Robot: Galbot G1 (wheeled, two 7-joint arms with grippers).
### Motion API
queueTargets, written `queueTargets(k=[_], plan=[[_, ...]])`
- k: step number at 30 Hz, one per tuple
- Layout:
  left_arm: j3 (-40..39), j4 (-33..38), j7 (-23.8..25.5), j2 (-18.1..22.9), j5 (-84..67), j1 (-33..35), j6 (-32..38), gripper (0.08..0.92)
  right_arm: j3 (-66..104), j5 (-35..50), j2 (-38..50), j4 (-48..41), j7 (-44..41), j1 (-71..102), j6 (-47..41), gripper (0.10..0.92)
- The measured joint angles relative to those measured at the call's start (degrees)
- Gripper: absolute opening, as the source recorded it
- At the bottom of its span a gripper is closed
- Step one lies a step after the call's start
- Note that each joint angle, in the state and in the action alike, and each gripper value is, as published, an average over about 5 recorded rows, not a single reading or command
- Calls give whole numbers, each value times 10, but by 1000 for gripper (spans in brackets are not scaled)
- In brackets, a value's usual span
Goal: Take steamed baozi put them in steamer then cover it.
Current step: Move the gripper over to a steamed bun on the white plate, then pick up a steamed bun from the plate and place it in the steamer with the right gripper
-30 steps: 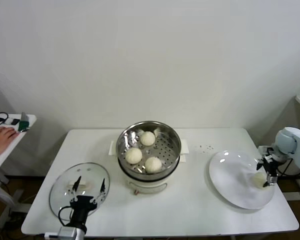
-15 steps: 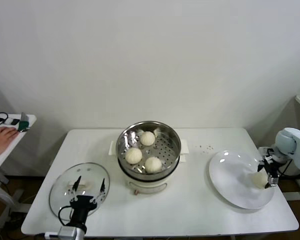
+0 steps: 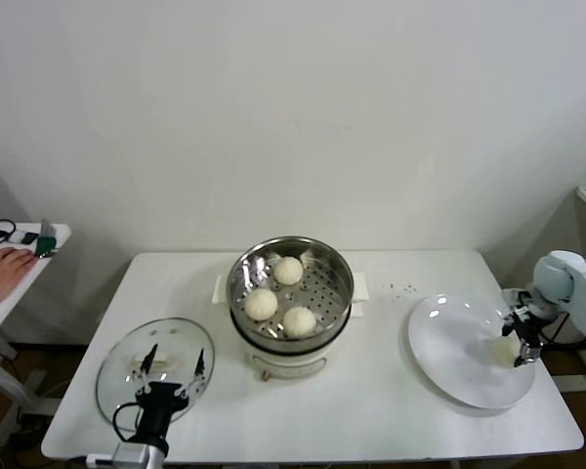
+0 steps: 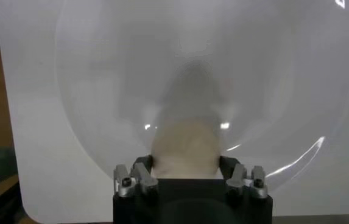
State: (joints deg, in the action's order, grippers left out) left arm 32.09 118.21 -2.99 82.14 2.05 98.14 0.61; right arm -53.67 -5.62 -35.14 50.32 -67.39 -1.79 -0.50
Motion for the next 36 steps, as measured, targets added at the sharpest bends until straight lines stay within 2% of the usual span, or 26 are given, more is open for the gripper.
queueTargets(k=[7, 15, 28, 36], plan=[[-1, 2, 0, 1, 1, 4, 2, 823, -28, 36, 4, 13, 6, -35, -11, 696], [-10, 10, 3, 0, 4, 10, 5, 823, -146, 154, -28, 28, 12, -174, -42, 696], [-15, 27, 8, -9, 2, 21, 12, 823, -346, 413, -192, 38, 30, -403, -102, 696], [-16, 24, 10, -18, -1, 19, 15, 823, -416, 515, -304, 40, 40, -449, -126, 700]])
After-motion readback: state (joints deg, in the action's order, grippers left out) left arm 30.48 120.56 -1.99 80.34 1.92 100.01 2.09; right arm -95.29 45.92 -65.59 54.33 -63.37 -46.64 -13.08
